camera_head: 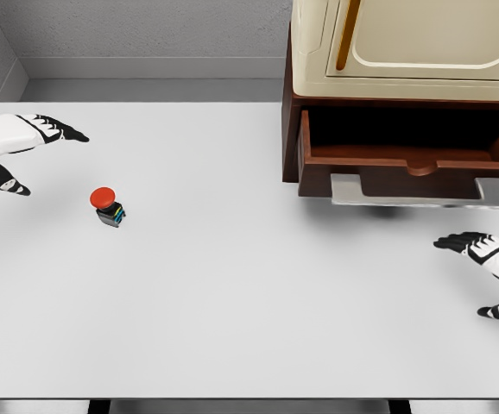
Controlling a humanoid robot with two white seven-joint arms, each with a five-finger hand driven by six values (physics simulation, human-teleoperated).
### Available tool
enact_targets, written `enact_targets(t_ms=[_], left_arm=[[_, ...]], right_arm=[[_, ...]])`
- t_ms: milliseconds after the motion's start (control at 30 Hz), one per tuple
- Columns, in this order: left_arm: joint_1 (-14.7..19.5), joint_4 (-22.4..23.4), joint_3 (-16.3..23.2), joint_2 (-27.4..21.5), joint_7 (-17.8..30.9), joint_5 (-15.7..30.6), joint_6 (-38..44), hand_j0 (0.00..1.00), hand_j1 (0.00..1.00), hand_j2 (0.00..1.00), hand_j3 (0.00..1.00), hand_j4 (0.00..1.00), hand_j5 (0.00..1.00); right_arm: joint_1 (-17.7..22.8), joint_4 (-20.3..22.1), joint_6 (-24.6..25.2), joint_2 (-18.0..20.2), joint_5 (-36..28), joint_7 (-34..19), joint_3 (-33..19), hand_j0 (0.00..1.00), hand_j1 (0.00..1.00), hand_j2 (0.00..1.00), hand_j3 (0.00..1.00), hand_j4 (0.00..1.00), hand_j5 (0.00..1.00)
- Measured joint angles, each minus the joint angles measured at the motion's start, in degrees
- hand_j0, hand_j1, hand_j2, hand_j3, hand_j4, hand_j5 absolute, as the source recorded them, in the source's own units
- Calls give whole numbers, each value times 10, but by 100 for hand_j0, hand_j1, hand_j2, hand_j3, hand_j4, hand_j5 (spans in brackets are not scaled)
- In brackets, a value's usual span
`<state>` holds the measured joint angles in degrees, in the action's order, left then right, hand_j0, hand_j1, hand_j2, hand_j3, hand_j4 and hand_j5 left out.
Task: Put the switch into the drawer with left arm, and close the drawer with right arm
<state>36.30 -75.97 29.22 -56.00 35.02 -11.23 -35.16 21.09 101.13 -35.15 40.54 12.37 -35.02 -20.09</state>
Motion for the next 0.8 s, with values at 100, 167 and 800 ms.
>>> enact_targets(t_ms=[100,167,800], left_arm=[[0,0,0,0,0,0,0,100,100,100,100,100,100],[11,0,4,0,0,0,0,100,100,100,100,100,100],[44,10,118,85,0,-90,0,92,92,92,92,92,92]], right_arm=[[-1,0,0,3,0,0,1,100,100,100,100,100,100],[1,0,0,9,0,0,2,100,100,100,100,100,100],[58,-2,0,12,-13,0,-36,100,100,100,100,100,100]])
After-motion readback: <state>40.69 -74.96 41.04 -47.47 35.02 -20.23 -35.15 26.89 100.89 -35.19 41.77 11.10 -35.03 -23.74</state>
